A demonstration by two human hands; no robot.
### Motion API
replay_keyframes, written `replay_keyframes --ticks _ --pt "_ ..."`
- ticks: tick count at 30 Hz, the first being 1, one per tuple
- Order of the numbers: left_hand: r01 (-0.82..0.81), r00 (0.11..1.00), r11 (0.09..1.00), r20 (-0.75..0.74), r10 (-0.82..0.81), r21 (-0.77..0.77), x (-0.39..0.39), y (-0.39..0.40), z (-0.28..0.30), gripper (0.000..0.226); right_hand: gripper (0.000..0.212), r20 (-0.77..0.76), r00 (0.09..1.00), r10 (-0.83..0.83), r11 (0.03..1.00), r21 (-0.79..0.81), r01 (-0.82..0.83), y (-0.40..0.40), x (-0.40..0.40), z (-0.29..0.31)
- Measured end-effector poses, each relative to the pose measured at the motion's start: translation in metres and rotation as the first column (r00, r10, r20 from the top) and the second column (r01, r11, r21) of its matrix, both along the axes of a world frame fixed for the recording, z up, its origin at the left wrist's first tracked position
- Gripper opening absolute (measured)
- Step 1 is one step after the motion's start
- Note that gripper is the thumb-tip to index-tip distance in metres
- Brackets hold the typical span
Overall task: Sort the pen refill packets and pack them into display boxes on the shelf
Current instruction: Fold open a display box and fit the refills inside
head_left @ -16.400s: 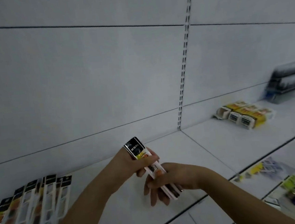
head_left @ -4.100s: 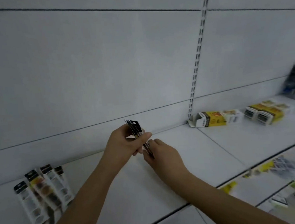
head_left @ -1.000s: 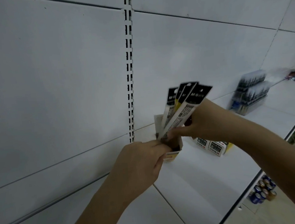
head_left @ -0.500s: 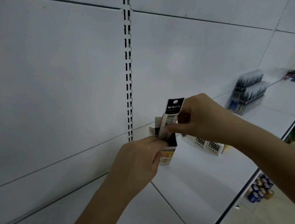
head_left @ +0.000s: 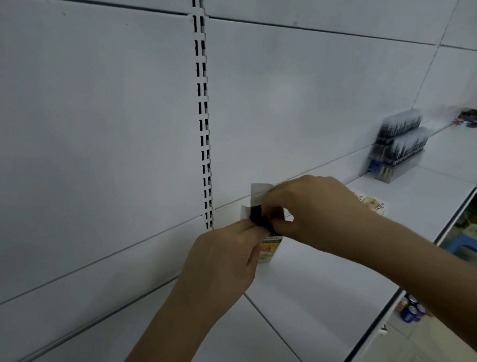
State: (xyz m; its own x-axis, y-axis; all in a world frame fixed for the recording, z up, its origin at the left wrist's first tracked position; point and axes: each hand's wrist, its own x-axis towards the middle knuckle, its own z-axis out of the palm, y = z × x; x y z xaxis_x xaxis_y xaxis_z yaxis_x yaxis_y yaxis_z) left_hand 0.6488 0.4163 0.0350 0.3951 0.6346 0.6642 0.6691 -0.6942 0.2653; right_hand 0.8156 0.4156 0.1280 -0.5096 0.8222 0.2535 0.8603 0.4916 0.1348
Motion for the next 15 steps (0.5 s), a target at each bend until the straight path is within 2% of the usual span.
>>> replay_keyframes --ticks 2,7,11,15 --pt "-0.004 1.0 1.0 -0.005 0.004 0.004 0.0 -0.001 -0.001 0.022 0.02 0.032 0.998 -0.057 0.998 -0.01 0.058 -0.002 0.0 0.001" --pt "0.006 1.0 1.0 -0.009 -0.006 0.02 0.003 -0.001 -0.001 0.026 0.024 -0.078 0.996 -0.034 0.999 0.003 0.035 -0.01 -0.003 0.013" --pt "0.005 1.0 1.0 -0.018 -0.004 0.023 0.005 -0.002 -0.002 0.024 0.02 0.12 0.982 -0.143 0.989 -0.027 0.147 -0.003 -0.013 0.004" --pt "-0.004 0.999 0.999 -0.049 0.006 0.05 0.011 -0.004 -0.005 0.034 0.012 0.244 0.931 -0.27 0.957 -0.038 0.287 0.002 -0.025 -0.004"
